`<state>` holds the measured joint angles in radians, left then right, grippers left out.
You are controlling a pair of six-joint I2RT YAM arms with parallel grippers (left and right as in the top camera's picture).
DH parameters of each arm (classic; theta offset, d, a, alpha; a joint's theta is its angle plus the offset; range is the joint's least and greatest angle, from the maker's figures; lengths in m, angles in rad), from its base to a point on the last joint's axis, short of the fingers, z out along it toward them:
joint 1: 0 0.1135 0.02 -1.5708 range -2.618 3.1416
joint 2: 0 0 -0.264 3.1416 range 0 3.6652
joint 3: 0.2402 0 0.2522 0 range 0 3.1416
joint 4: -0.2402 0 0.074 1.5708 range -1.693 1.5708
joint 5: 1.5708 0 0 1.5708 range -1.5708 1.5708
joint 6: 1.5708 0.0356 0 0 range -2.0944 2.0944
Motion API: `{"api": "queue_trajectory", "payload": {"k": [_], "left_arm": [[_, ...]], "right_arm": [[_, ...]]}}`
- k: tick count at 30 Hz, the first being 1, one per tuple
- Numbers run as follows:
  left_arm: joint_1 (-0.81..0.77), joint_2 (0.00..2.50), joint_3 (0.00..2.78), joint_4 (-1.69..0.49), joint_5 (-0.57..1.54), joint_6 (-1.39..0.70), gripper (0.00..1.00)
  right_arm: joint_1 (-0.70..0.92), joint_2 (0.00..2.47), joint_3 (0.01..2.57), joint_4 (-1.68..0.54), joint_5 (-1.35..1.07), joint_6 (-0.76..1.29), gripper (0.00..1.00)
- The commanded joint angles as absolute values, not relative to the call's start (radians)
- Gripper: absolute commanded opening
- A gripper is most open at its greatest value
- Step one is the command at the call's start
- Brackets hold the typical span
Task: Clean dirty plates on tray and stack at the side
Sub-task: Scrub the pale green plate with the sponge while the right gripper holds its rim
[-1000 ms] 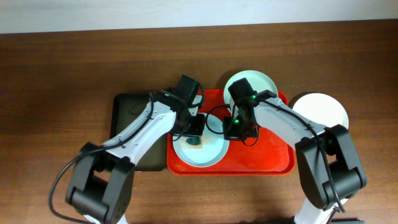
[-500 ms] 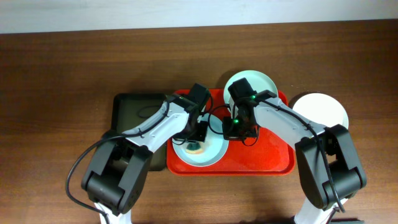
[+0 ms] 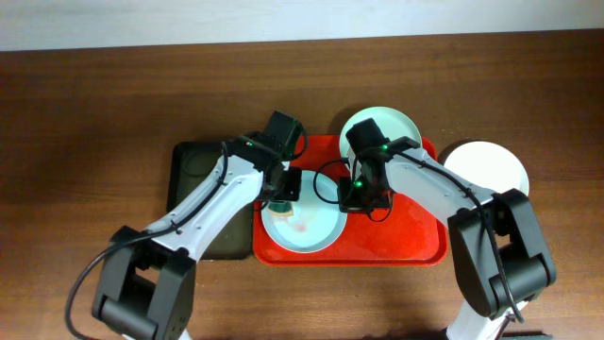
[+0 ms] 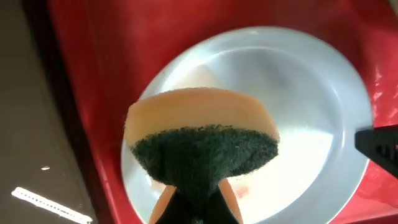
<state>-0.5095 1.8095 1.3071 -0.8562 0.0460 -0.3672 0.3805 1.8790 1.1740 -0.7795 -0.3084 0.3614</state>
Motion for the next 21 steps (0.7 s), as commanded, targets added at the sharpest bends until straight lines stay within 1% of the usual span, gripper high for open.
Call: {"api": "queue_trajectory", "payload": {"k": [1,2,6,13,17,19,21], "left_arm": [[-0.519,1.877,1.29,-0.875,0.209,-0.347,0.0],[-0.519,1.883,1.29,-0.878,0.217,-0.335,0.0],[-0.475,1.887,1.29,-0.825,0.105,-0.307,0.0],[-0.489,1.934,1.246,-0.799,0.121,-0.305,0.0],[-0.52,1.98,1.212,-0.756,0.207,-0.305,0.0],[-0.537,1.987,1.213,-0.76,0.336,-0.281,0.0],[-0.52,1.967,1.241,-0.765,0.449,-0.252,0.0]], "right_arm": [[0.387,1.888,1.165,-0.782,-0.302,0.356,0.04],[0.387,1.888,1.165,-0.782,-0.302,0.356,0.04],[0.387,1.888,1.165,-0.785,-0.302,0.356,0.04],[0.387,1.888,1.165,-0.785,-0.302,0.356,0.04],[0.387,1.888,1.165,-0.785,-0.302,0.356,0.04],[0.387,1.888,1.165,-0.785,-0.302,0.356,0.04],[0.387,1.888,1.165,-0.789,-0.302,0.356,0.04]]}}
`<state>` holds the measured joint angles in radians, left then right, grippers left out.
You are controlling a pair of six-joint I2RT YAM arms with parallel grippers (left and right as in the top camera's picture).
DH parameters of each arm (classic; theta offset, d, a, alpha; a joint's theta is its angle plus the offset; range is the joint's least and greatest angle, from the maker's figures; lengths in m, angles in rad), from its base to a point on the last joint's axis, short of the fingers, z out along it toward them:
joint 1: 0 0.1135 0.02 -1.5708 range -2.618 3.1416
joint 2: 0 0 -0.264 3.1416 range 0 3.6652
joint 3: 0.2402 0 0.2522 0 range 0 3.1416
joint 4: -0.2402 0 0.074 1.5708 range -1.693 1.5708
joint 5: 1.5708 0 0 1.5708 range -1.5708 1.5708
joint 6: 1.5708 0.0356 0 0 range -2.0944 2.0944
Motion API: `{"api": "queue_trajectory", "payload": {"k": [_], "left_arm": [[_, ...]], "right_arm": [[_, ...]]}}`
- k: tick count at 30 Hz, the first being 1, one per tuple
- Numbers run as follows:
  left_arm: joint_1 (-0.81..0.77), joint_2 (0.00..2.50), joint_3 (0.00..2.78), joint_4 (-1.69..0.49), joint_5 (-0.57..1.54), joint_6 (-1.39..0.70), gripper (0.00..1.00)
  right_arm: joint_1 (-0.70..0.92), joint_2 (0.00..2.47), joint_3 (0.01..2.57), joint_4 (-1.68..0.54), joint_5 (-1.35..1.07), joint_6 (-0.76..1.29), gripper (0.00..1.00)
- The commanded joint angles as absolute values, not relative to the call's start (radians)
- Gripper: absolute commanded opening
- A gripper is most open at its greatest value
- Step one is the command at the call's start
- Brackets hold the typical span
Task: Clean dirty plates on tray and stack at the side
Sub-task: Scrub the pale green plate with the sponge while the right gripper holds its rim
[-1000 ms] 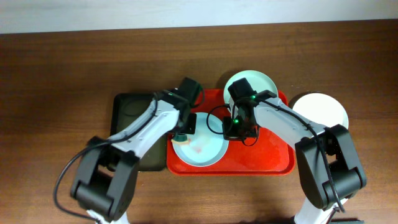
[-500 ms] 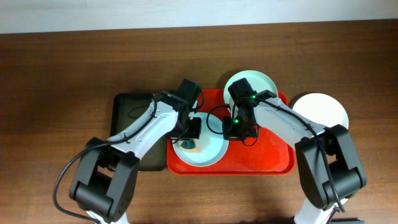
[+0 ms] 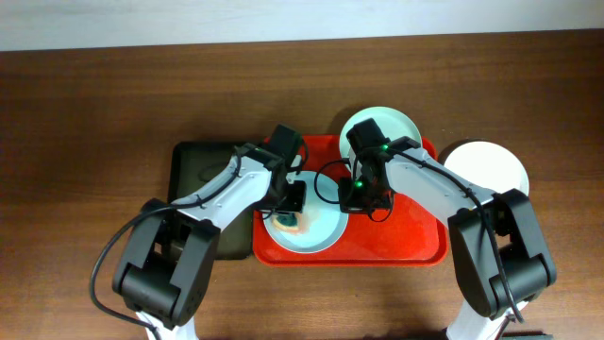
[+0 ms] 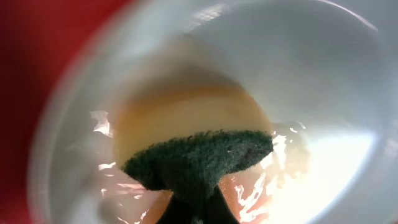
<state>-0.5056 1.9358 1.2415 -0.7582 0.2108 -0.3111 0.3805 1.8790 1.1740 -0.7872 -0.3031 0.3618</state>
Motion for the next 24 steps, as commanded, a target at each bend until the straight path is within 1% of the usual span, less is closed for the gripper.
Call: {"api": "queue_trajectory", "payload": {"k": [1,3,7,14,15,17,18,22,24], "left_arm": [[-0.503,1.948,1.259,-0.763,0.476,-0.252,0.0],[-0.458,1.884,1.303,-0.76,0.465,-0.253,0.0],[-0.417,1.804,1.314,-0.76,0.324,-0.257,0.0],[-0.513,1.819,1.192,-0.728,0.326,-0.257,0.0],[-0.516,1.819,1.18,-0.73,0.345,-0.257,0.0],[-0.512,1.819,1.155,-0.723,0.46,-0.257,0.0],[-0.513,1.819,1.143,-0.7,0.5,-0.257,0.0],[-0.516,1.819,1.048,-0.54,0.5,-0.302,0.0],[-0.516,1.819,1.005,-0.482,0.428,-0.327,0.0]], "right_arm": [[0.387,1.888,1.165,-0.791,-0.302,0.356,0.04],[0.387,1.888,1.165,-0.793,-0.302,0.356,0.04],[0.387,1.888,1.165,-0.797,-0.302,0.356,0.04],[0.387,1.888,1.165,-0.796,-0.302,0.356,0.04],[0.387,1.888,1.165,-0.796,-0.302,0.356,0.04],[0.387,1.888,1.165,-0.796,-0.302,0.356,0.04],[0.387,1.888,1.165,-0.796,-0.302,0.356,0.04],[0.387,1.888,1.165,-0.796,-0.302,0.356,0.04],[0.387,1.888,1.165,-0.796,-0.302,0.356,0.04]]}}
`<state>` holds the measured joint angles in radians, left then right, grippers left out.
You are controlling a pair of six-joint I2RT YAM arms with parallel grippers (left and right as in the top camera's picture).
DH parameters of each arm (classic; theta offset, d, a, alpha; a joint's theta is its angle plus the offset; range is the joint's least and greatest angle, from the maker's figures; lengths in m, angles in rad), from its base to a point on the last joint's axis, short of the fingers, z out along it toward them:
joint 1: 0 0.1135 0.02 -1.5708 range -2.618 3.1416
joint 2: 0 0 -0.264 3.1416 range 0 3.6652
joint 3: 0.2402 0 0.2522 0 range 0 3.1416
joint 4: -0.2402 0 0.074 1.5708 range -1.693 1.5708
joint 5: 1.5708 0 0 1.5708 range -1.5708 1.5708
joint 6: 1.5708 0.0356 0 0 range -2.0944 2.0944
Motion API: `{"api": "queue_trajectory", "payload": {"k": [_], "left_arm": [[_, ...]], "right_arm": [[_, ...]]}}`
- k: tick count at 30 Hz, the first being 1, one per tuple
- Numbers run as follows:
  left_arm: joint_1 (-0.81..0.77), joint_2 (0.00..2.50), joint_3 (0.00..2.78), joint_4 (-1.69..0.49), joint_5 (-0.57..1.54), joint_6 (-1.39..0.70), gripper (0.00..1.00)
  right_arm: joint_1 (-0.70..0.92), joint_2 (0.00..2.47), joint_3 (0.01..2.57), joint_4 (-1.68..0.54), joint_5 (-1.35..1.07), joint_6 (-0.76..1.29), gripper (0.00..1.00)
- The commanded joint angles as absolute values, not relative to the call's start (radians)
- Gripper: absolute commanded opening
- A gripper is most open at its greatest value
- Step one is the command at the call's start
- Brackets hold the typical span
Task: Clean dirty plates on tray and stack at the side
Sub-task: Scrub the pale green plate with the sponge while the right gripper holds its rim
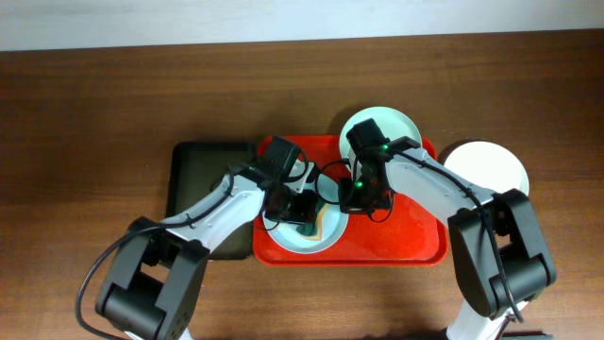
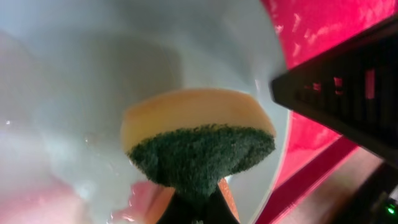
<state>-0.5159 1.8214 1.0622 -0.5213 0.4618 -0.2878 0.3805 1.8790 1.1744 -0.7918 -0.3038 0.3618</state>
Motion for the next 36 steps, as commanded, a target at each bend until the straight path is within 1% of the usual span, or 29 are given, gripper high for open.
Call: {"api": "queue_trajectory", "payload": {"k": [1,4,6,10,13,15,20,24,28,34,36], "left_arm": [[-0.516,1.819,0.994,-0.469,0.398,-0.329,0.0],[-0.515,1.819,0.975,-0.445,0.36,-0.328,0.0],[-0.51,1.819,0.983,-0.45,0.269,-0.328,0.0],[-0.5,1.814,1.095,-0.561,-0.002,-0.327,0.0],[-0.5,1.81,1.206,-0.657,-0.131,-0.319,0.0],[-0.502,1.803,1.289,-0.736,-0.116,-0.32,0.0],[-0.504,1.788,1.324,-0.753,-0.02,-0.347,0.0],[-0.504,1.827,1.323,-0.72,0.047,-0.347,0.0],[-0.504,1.9,1.323,-0.643,0.05,-0.347,0.0],[-0.504,1.978,1.323,-0.588,0.045,-0.347,0.0],[-0.498,1.969,1.327,-0.597,0.036,-0.347,0.0]], "right_arm": [[0.387,1.888,1.165,-0.796,-0.302,0.356,0.04],[0.387,1.888,1.165,-0.795,-0.302,0.356,0.04],[0.387,1.888,1.165,-0.796,-0.302,0.356,0.04],[0.387,1.888,1.165,-0.796,-0.302,0.356,0.04],[0.387,1.888,1.165,-0.796,-0.302,0.356,0.04],[0.387,1.888,1.165,-0.796,-0.302,0.356,0.04],[0.387,1.888,1.165,-0.796,-0.302,0.356,0.04],[0.387,1.888,1.165,-0.795,-0.302,0.356,0.04],[0.387,1.888,1.165,-0.796,-0.302,0.356,0.04],[0.387,1.888,1.165,-0.796,-0.302,0.356,0.04],[0.387,1.888,1.165,-0.796,-0.302,0.356,0.04]]}}
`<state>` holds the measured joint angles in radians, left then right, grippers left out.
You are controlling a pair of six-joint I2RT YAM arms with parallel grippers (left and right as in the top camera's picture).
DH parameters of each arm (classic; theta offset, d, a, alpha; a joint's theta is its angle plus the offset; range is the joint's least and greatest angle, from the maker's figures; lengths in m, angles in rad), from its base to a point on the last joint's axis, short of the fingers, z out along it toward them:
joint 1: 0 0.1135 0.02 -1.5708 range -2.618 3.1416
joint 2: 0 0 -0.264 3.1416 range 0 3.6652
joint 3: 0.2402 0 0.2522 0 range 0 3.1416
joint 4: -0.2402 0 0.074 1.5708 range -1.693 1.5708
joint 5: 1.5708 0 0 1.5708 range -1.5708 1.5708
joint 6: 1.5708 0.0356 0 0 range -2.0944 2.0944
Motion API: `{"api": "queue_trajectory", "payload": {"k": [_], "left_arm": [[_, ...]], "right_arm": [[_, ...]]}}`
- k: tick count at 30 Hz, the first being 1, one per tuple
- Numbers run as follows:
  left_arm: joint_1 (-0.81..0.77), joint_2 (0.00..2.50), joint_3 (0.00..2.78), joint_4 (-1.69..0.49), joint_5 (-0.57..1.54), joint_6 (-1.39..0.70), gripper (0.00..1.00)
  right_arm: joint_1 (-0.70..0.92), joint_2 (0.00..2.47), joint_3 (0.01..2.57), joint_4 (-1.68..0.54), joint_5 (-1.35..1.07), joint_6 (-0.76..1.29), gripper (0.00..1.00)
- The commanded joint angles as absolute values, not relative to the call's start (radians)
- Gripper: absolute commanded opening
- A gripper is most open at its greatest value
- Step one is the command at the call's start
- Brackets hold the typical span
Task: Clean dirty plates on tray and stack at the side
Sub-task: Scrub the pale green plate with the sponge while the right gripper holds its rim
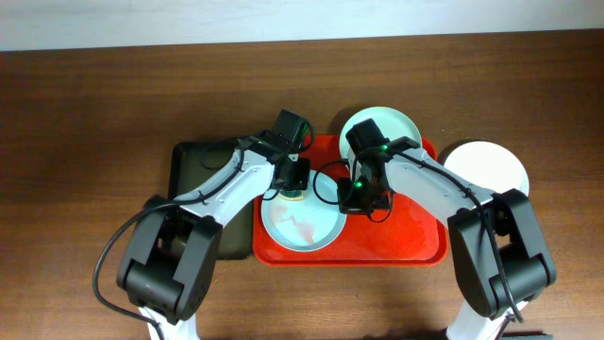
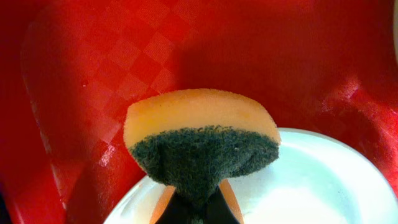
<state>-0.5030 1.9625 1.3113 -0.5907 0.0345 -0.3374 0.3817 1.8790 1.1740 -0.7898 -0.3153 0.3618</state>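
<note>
A white plate (image 1: 304,227) with a faint pink smear lies at the left of the red tray (image 1: 406,241). My left gripper (image 1: 295,192) is shut on a sponge (image 2: 200,140), orange with a dark green scouring face, held over the plate's far rim (image 2: 336,180) and the tray floor (image 2: 124,56). My right gripper (image 1: 361,196) rests at the plate's right edge; whether its jaws are open or shut does not show. A second white plate (image 1: 401,125) sits at the tray's back edge, partly under the right arm. Another white plate (image 1: 491,168) lies on the table right of the tray.
A dark rectangular tray (image 1: 193,194) lies left of the red tray, partly under my left arm. Brown wooden table (image 1: 94,104) surrounds both. A pale wall strip runs along the back.
My left gripper with the sponge has moved from the right inner part of the plate to its far rim, nearer the tray's back left. The right arm has not moved.
The sponge was held above the plate's left part. It was then pressed onto the wet plate, then sat by the plate's right side beside the right gripper. It is now at the far rim. The right arm stayed at the plate's edge throughout.
</note>
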Motion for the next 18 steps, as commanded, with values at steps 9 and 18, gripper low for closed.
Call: {"api": "queue_trajectory", "payload": {"k": [9,18], "left_arm": [[-0.473,1.721,1.336,-0.736,-0.093,-0.348,0.0],[-0.517,1.741,1.213,-0.826,0.159,-0.348,0.0]], "right_arm": [[0.387,1.888,1.165,-0.796,-0.302,0.356,0.04],[0.387,1.888,1.165,-0.796,-0.302,0.356,0.04]]}}
